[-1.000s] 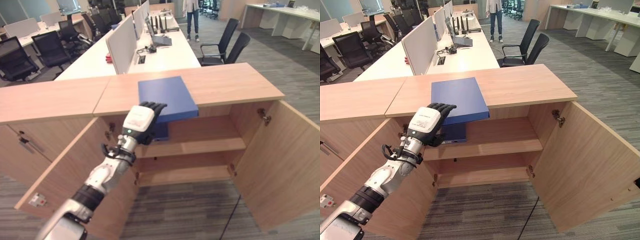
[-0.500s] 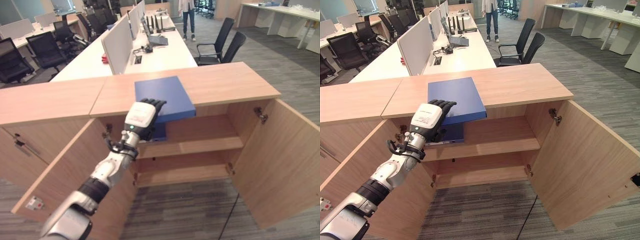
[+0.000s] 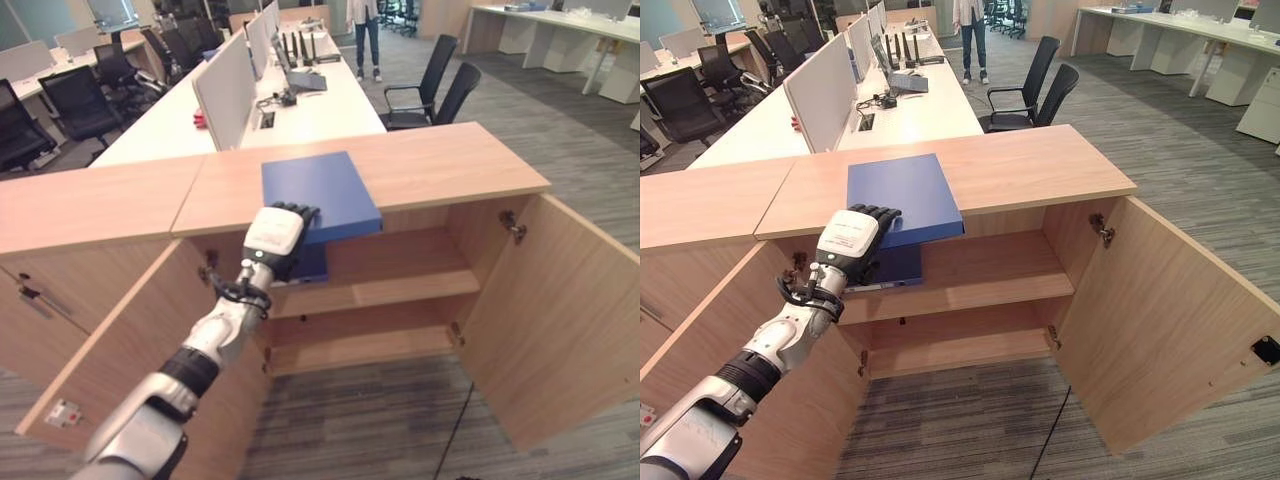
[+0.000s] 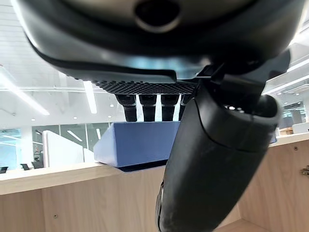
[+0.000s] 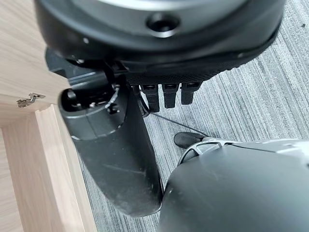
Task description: Put the empty folder in the office cabinet
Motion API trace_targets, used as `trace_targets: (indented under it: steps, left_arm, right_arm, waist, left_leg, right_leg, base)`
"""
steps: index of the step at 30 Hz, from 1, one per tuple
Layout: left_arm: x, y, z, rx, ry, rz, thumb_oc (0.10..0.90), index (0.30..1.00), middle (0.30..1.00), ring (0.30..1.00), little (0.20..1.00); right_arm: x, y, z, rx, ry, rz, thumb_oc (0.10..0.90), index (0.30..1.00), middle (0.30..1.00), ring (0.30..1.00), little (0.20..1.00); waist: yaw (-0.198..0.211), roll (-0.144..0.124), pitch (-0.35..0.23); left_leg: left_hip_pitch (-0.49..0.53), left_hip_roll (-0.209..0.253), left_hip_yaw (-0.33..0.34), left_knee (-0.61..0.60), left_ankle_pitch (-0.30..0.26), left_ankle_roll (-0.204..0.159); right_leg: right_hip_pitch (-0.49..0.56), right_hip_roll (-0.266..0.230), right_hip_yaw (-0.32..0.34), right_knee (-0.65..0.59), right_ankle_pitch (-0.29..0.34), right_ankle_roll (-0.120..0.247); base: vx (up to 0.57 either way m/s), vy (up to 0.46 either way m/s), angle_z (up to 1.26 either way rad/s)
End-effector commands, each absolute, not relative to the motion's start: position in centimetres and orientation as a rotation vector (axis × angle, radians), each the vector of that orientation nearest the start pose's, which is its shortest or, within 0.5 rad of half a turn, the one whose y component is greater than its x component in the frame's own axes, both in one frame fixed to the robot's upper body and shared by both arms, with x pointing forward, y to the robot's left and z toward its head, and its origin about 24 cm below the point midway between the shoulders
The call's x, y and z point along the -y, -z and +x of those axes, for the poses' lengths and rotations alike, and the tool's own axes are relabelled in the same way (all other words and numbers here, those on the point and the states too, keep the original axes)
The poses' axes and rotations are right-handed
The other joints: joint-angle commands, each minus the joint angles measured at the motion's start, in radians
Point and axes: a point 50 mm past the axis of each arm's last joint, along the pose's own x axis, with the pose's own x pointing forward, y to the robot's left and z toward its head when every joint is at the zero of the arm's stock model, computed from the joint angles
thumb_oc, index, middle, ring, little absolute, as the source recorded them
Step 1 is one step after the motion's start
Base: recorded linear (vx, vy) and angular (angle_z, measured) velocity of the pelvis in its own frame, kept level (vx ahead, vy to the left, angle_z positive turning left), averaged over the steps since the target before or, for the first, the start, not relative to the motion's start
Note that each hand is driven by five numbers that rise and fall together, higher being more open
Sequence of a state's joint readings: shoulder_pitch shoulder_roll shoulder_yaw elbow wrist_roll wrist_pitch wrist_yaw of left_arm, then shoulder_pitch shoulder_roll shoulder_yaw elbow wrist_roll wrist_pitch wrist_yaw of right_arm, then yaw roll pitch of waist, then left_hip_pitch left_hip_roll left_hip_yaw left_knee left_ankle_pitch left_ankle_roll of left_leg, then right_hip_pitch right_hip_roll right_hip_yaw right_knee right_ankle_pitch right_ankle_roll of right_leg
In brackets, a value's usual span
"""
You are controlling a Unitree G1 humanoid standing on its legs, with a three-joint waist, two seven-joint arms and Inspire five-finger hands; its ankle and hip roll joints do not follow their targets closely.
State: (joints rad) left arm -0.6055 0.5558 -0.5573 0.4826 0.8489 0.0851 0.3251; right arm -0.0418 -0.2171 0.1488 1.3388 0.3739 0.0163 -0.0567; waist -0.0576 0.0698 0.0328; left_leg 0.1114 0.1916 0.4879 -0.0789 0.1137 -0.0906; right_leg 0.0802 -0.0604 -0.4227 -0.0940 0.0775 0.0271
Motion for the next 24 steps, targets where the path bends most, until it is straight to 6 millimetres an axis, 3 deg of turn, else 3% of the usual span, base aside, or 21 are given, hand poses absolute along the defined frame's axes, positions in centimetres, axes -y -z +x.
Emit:
trace_targets:
  steps: [1,10,11,12,19,24]
  left_arm:
    - [-16.7,-18.7,37.9,0.572,-0.252,1.634,0.8,0.9,0.9,0.9,0.9]
    - [-18.2,-18.1,38.3,0.515,-0.359,1.668,0.8,0.9,0.9,0.9,0.9]
    - [-18.3,-18.0,38.5,0.501,-0.368,1.687,0.547,0.521,0.521,0.521,0.521]
    - [-18.5,-17.8,38.7,0.484,-0.371,1.706,0.4,0.3,0.3,0.3,0.3]
    - [-20.2,-16.9,39.3,0.394,-0.351,1.815,0.4,0.3,0.3,0.3,0.3]
    - [-22.7,-16.8,39.3,0.318,-0.359,1.895,0.4,0.3,0.3,0.3,0.3]
  right_arm:
    - [21.7,16.6,9.8,-1.257,0.254,-0.008,0.8,0.9,0.9,0.9,0.9]
    - [21.3,16.6,9.9,-1.252,0.243,-0.019,0.8,0.9,0.9,0.9,0.9]
    - [21.2,16.6,10.0,-1.253,0.242,-0.023,0.8,0.9,0.9,0.9,0.9]
    - [21.3,16.6,10.0,-1.25,0.243,-0.027,0.8,0.9,0.9,0.9,0.9]
    - [21.4,16.6,9.9,-1.252,0.242,-0.03,0.8,0.9,0.9,0.9,0.9]
    - [21.9,16.6,9.5,-1.256,0.26,-0.03,0.8,0.9,0.9,0.9,0.9]
  waist:
    - [-0.011,-0.04,-0.003]
    - [-0.013,-0.042,-0.002]
    - [-0.014,-0.042,-0.003]
    - [-0.016,-0.042,-0.004]
    - [-0.021,-0.038,-0.005]
    - [-0.024,-0.029,-0.01]
  left_leg:
    - [0.032,0.013,-0.026,-0.008,-0.069,-0.056]
    - [0.038,0.009,-0.018,-0.008,-0.071,-0.054]
    - [0.039,0.008,-0.017,-0.008,-0.071,-0.054]
    - [0.04,0.008,-0.016,-0.008,-0.07,-0.054]
    - [0.045,0.003,-0.008,-0.008,-0.07,-0.054]
    - [0.047,-0.002,-0.003,-0.008,-0.069,-0.054]
  right_leg:
    - [0.072,-0.029,-0.022,0.007,-0.095,0.084]
    - [0.076,-0.03,-0.018,0.007,-0.098,0.084]
    - [0.077,-0.03,-0.018,0.007,-0.098,0.084]
    - [0.077,-0.03,-0.017,0.007,-0.098,0.085]
    - [0.079,-0.031,-0.014,0.007,-0.096,0.089]
    - [0.08,-0.034,-0.015,0.007,-0.095,0.091]
  base:
    - [0.0,0.0,0.0]
    - [0.0,0.0,0.0]
    - [0.0,0.0,0.0]
    - [0.0,0.0,0.0]
    - [0.0,0.0,0.0]
    - [0.0,0.003,-0.04]
